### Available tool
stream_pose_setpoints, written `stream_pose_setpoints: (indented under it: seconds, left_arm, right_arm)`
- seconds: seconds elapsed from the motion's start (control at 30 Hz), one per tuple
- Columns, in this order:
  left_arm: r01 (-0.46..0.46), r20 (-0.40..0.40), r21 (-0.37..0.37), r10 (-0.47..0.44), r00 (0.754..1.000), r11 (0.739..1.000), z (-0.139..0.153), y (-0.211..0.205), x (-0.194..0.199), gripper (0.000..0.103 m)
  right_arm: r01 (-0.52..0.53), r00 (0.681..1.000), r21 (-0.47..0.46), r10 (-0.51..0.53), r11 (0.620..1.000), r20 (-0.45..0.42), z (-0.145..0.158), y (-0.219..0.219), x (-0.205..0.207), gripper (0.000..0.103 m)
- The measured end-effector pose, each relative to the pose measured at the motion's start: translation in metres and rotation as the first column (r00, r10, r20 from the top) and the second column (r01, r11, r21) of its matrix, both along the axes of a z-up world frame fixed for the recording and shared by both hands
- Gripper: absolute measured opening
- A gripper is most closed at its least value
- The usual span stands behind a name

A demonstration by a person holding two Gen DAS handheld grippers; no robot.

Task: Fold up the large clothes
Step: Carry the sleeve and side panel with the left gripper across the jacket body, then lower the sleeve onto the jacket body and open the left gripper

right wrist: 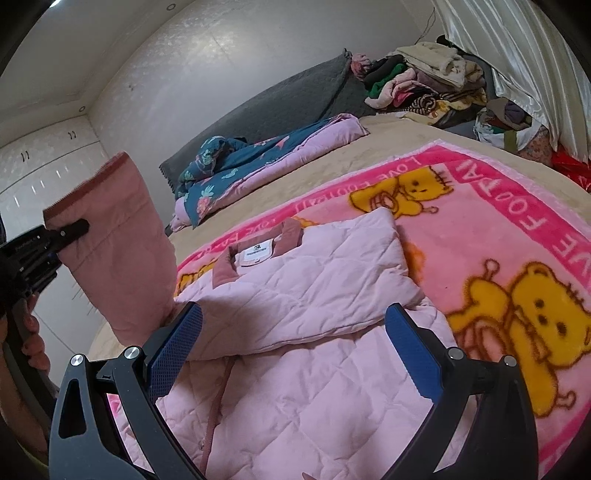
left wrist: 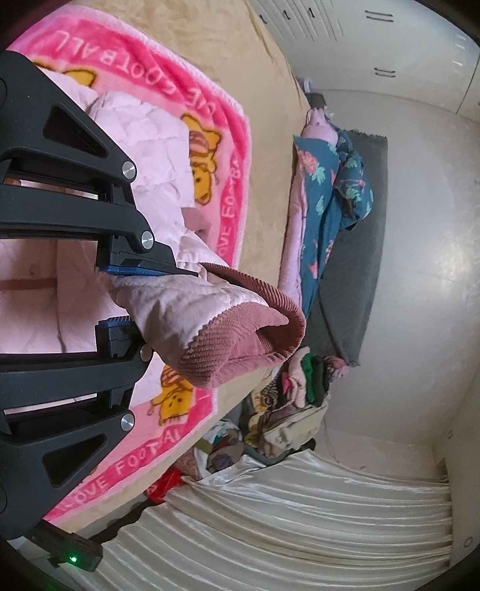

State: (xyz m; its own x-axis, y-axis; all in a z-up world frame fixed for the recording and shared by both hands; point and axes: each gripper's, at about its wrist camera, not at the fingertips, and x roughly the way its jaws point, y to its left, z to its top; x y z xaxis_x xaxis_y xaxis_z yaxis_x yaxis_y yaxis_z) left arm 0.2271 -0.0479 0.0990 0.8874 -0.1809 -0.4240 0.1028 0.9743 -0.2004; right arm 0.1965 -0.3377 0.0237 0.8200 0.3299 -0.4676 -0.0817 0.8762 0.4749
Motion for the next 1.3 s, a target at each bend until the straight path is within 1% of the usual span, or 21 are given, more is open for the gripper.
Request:
stream_pose_setpoints:
  seconds: [0.37,0.53,0.6,0.7,0.73,0.77,0.8,0.83,0.9,0.93,0.97,1.03,1.1,1.13,1.2,1.27,1.3]
  left_arm:
    - [0.068,-0.075,0.093,-0.061,0.995,0.993,-0.032,-0.041,0.014,0.009]
    - [0.114,-0.124,0.163,-0.094,0.988,0.980,-0.056,-0.064,0.020,0.009]
    - [0.127,-0.142,0.180,-0.102,0.985,0.975,-0.064,-0.072,0.023,0.009]
    - [0.159,-0.177,0.223,-0.120,0.977,0.962,-0.082,-0.087,0.025,0.014]
    - [0.168,-0.187,0.236,-0.125,0.974,0.957,-0.087,-0.091,0.025,0.019]
    - [0.177,-0.200,0.249,-0.129,0.971,0.952,-0.092,-0.095,0.025,0.026]
    - [0.191,-0.216,0.268,-0.134,0.967,0.944,-0.099,-0.099,0.025,0.028]
    - [0.202,-0.225,0.277,-0.141,0.964,0.940,-0.102,-0.102,0.025,0.034]
    - [0.225,-0.247,0.297,-0.152,0.957,0.928,-0.112,-0.108,0.022,0.053]
    - [0.228,-0.261,0.306,-0.149,0.954,0.924,-0.116,-0.109,0.021,0.073]
    - [0.237,-0.280,0.306,-0.151,0.948,0.922,-0.121,-0.110,0.020,0.082]
    - [0.267,-0.312,0.296,-0.171,0.934,0.917,-0.131,-0.112,0.016,0.082]
    - [0.290,-0.332,0.325,-0.179,0.926,0.900,-0.140,-0.115,0.009,0.082]
    - [0.300,-0.338,0.326,-0.186,0.923,0.897,-0.142,-0.114,0.006,0.082]
    - [0.315,-0.348,0.300,-0.204,0.915,0.901,-0.144,-0.110,0.000,0.086]
    - [0.319,-0.345,0.274,-0.217,0.913,0.907,-0.140,-0.104,-0.005,0.093]
    - [0.321,-0.339,0.265,-0.224,0.914,0.909,-0.136,-0.101,-0.008,0.093]
  right_arm:
    - [0.050,0.999,0.017,-0.050,0.999,-0.021,-0.009,-0.019,-0.002,0.099]
    - [0.098,0.994,0.025,-0.096,0.995,-0.047,-0.018,-0.036,-0.005,0.099]
    - [0.109,0.993,0.029,-0.108,0.994,-0.051,-0.019,-0.041,-0.006,0.099]
    - [0.120,0.991,0.029,-0.118,0.992,-0.055,-0.021,-0.046,-0.008,0.099]
    - [0.121,0.991,0.028,-0.119,0.992,-0.059,-0.022,-0.046,-0.008,0.099]
    - [0.119,0.991,0.025,-0.117,0.993,-0.067,-0.024,-0.047,-0.007,0.099]
    - [0.121,0.990,0.022,-0.119,0.992,-0.072,-0.025,-0.046,-0.007,0.099]
    - [0.122,0.990,0.019,-0.120,0.992,-0.075,-0.026,-0.046,-0.007,0.099]
    - [0.126,0.989,0.019,-0.124,0.992,-0.080,-0.027,-0.048,-0.007,0.099]
    - [0.128,0.989,0.019,-0.126,0.992,-0.083,-0.028,-0.049,-0.008,0.099]
    - [0.129,0.988,0.021,-0.127,0.991,-0.088,-0.029,-0.051,-0.008,0.099]
    - [0.125,0.988,0.026,-0.122,0.992,-0.094,-0.031,-0.053,-0.008,0.099]
    - [0.143,0.985,0.020,-0.140,0.990,-0.101,-0.032,-0.057,-0.009,0.099]
    - [0.149,0.984,0.024,-0.146,0.989,-0.102,-0.032,-0.058,-0.009,0.099]
    - [0.160,0.982,0.019,-0.158,0.987,-0.104,-0.031,-0.061,-0.009,0.099]
    - [0.155,0.983,0.007,-0.154,0.988,-0.101,-0.028,-0.059,-0.008,0.099]
    - [0.146,0.985,0.000,-0.145,0.989,-0.099,-0.026,-0.056,-0.008,0.099]
